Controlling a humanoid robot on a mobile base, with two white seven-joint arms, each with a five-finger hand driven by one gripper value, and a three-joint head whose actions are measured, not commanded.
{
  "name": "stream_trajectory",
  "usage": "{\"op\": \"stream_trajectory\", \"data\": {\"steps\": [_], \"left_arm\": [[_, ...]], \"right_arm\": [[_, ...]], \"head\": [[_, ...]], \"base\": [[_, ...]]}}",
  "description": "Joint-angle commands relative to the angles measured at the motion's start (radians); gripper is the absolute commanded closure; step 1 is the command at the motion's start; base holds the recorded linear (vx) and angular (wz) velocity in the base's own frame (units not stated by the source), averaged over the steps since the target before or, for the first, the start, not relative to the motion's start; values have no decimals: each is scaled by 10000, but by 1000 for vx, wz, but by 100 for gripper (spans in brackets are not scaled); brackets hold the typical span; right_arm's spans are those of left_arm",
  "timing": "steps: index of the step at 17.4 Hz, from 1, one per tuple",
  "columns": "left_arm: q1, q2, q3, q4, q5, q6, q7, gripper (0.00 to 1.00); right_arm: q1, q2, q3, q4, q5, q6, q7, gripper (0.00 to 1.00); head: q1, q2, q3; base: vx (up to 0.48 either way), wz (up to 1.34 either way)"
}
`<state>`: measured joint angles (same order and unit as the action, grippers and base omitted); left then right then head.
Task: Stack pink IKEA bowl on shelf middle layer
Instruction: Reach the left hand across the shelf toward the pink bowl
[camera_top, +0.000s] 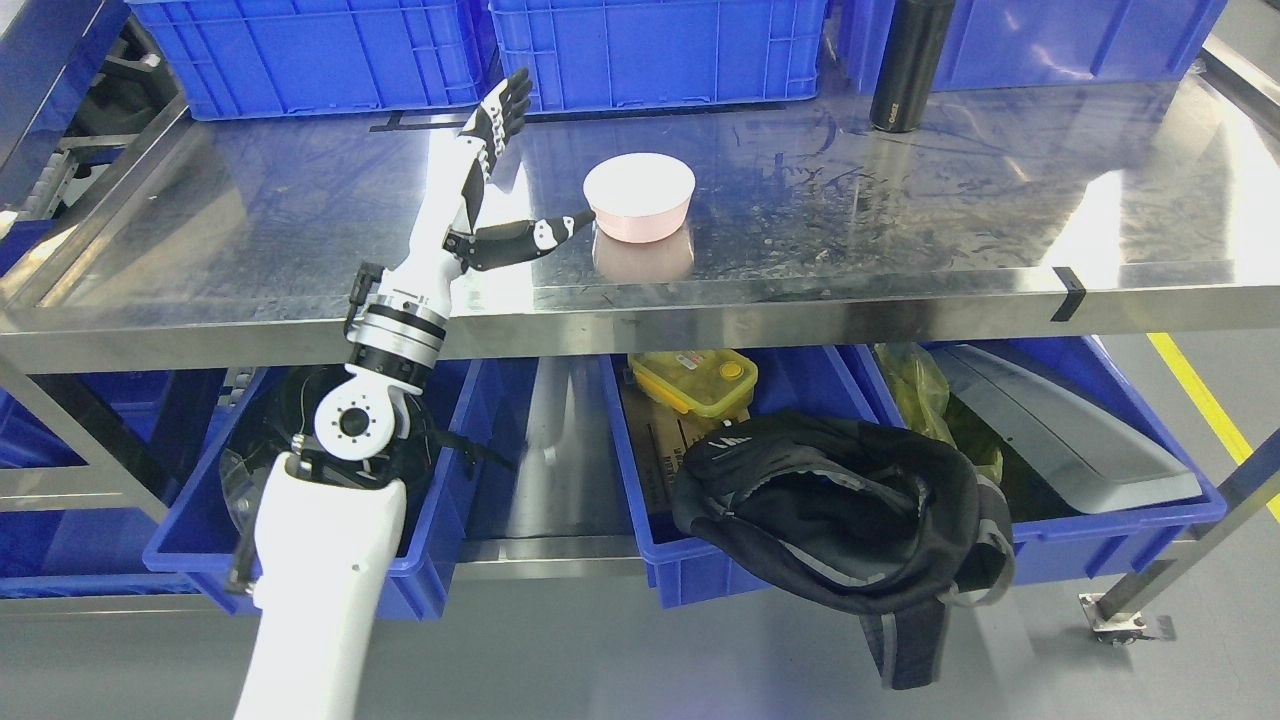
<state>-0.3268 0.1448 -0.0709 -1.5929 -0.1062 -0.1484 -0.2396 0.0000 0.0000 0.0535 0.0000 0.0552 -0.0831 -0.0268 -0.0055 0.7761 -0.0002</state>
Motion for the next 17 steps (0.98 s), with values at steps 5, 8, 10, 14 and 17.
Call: {"op": "stream_trajectory", "data": {"steps": [5, 8, 10, 14, 17], "left_arm": [[-2098, 3230, -654, 22, -4490, -80, -4444, 0], [-3033, 3033, -1055, 83, -5914, -34, -5408, 0], [-3113, 2130, -1207, 251, -6086, -34, -5824, 0], [-3082, 1421, -2235, 957, -7497, -34, -5872, 2], [-3235, 1007, -2252, 1401, -7635, -34, -5841, 2]], "right_arm": [[230, -175, 2, -175, 0, 3, 7, 0], [230, -175, 2, -175, 0, 3, 7, 0], [230, -175, 2, -175, -15, 3, 7, 0], [230, -175, 2, -175, 0, 3, 7, 0], [230, -175, 2, -175, 0, 3, 7, 0]], "head": [[0, 0, 0], [0, 0, 0], [0, 0, 0], [0, -1, 0], [0, 0, 0]], "base": [[0, 0], [0, 0], [0, 0], [0, 0], [0, 0]]}}
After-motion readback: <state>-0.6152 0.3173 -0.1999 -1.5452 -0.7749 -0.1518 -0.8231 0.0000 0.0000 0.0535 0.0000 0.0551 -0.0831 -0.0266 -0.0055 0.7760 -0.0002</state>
